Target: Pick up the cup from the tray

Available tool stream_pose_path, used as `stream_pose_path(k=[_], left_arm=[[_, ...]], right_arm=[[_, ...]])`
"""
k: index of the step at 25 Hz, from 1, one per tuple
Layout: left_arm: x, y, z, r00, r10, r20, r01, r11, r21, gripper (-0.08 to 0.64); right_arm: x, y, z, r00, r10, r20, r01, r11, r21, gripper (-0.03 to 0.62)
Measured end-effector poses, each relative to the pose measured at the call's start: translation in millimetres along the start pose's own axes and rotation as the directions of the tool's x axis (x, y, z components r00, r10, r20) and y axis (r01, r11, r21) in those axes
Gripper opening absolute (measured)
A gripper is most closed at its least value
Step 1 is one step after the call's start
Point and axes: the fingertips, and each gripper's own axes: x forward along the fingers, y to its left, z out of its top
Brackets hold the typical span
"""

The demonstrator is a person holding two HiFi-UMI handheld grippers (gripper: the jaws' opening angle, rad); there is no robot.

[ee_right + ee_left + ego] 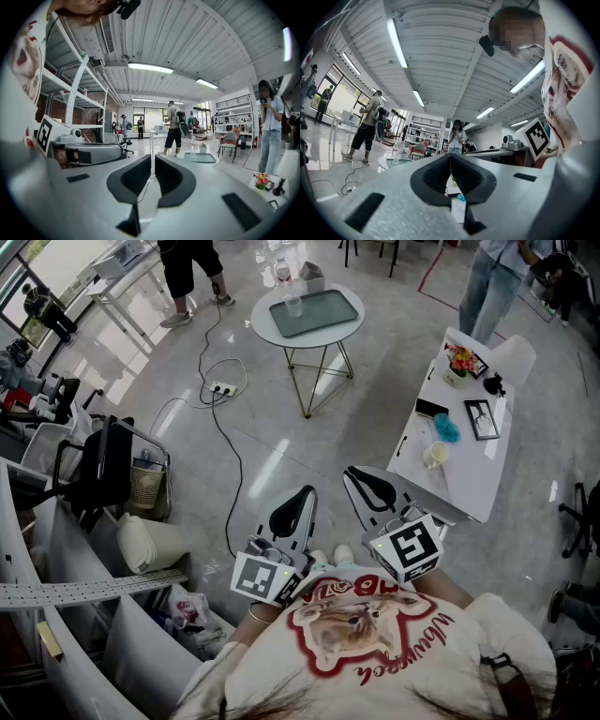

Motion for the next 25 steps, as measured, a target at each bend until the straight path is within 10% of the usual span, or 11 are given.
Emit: stream_pose_path(k=[25], left_arm=[[4.3, -2.3, -3.3, 1.0, 0.011, -0.005, -0.011, 1.0, 0.014, 0.015]], right_arm=[[-4.8, -7.9, 11.9, 0.998, 0.002, 0.066, -0.001, 1.0, -0.014, 0.048]])
